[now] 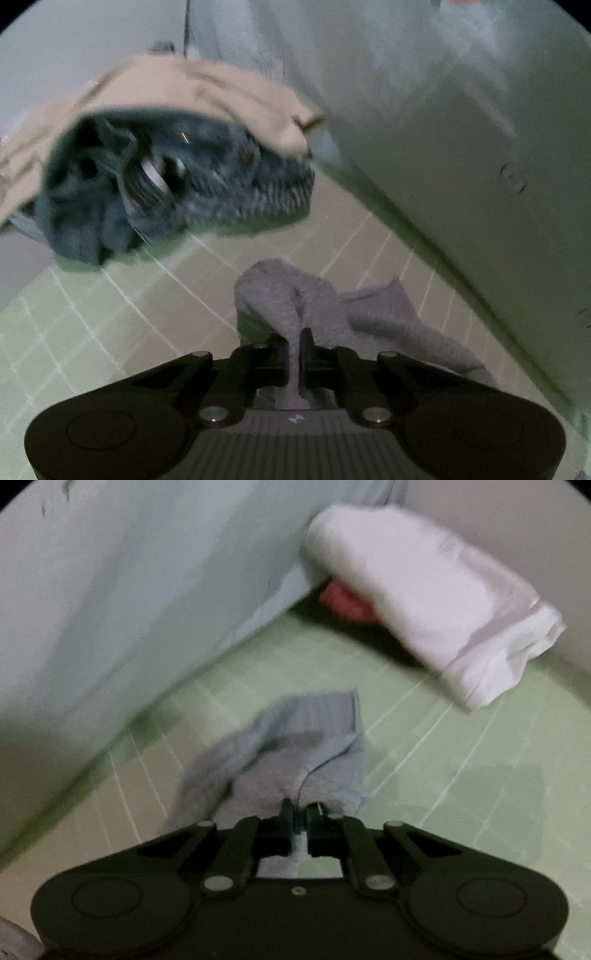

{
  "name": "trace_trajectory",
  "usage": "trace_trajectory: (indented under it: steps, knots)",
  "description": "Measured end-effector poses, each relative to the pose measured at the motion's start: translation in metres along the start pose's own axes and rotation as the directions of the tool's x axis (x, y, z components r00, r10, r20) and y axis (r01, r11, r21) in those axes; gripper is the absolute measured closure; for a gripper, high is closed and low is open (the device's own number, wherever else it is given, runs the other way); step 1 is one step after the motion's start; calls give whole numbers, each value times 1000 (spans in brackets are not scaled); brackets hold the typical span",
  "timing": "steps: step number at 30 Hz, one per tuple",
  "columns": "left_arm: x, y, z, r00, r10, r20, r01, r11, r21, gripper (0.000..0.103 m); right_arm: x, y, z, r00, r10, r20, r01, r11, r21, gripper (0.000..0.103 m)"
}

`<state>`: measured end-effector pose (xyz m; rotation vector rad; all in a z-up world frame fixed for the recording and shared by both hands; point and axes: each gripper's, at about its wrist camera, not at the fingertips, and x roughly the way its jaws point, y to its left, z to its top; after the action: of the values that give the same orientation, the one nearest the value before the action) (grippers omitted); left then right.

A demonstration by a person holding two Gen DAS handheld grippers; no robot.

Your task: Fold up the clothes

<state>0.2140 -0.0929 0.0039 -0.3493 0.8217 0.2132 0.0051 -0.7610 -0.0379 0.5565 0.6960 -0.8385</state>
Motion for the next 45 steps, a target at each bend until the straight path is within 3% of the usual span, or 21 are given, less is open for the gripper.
trace_trajectory:
  steps: [4, 8, 11, 13, 18, 23, 31, 39, 42, 45]
  knots:
    - [-25, 9, 3, 999, 6, 49, -6, 1000, -1, 99, -44, -28, 13, 994, 1, 110, -9, 997, 73, 97]
    - [-64, 48, -13, 998, 0, 57, 5, 997, -76, 99, -78, -65, 8, 990, 37, 134, -51, 993, 105, 97]
    - [-79, 72, -44, 999, 47, 9, -46, 996, -81, 99, -84, -83, -18, 997, 49, 65, -53, 997, 48, 97]
    - [-82, 86, -68, 997, 53, -53, -59, 993, -105, 99, -77, -93, -42, 997, 69, -26, -69, 997, 27, 97]
    - [-72, 88, -121, 982, 2, -187, -21, 995, -102, 99, -52, -90, -92, 972, 119, -205, -129, 991, -38, 97]
    - [-50, 57, -140, 969, -65, -239, 48, 996, -78, 99, -32, -55, -96, 975, 101, -197, -137, 974, -179, 97]
    - [2, -9, -129, 958, -91, -272, 98, 995, 12, 99, -5, 6, -80, 972, 128, -198, -181, 943, -279, 96]
    - [76, -95, -83, 963, -141, -228, 166, 981, 96, 99, 45, 105, -55, 983, 131, -128, -180, 832, -525, 96]
    - [105, -121, -62, 963, -165, -214, 189, 977, 96, 99, 71, 136, -35, 986, 135, -102, -169, 821, -545, 96]
    - [111, -123, -41, 965, -161, -208, 179, 981, 73, 99, 71, 143, -15, 988, 134, -80, -156, 846, -509, 98]
